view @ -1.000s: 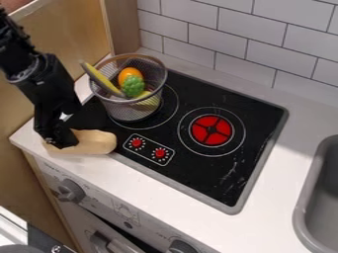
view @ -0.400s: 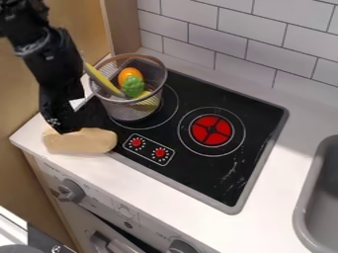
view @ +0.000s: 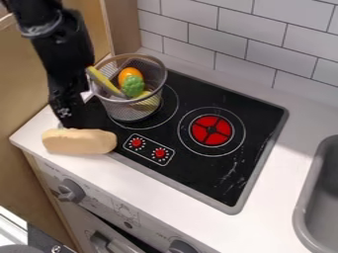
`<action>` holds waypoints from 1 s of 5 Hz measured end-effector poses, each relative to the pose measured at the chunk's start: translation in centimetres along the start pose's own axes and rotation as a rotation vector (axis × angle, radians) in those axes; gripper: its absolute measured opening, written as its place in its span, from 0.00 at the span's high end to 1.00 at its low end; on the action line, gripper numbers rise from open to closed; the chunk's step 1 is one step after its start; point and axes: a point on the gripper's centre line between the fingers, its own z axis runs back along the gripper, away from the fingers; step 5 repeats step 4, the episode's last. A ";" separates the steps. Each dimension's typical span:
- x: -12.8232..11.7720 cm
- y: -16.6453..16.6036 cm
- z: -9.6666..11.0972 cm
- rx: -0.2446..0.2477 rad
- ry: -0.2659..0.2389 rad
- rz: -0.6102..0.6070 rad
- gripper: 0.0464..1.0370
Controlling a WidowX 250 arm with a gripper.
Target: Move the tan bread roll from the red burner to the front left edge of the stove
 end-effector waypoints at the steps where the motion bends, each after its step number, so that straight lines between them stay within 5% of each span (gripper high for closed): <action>1: 1.7 -1.7 0.8 0.006 0.011 0.061 0.04; 3: 5.6 -3.4 1.9 -0.006 0.017 0.178 0.04; 4: 8.2 -3.7 1.8 0.026 0.008 0.329 0.04; 5: 8.2 -3.7 1.8 0.026 0.008 0.329 0.04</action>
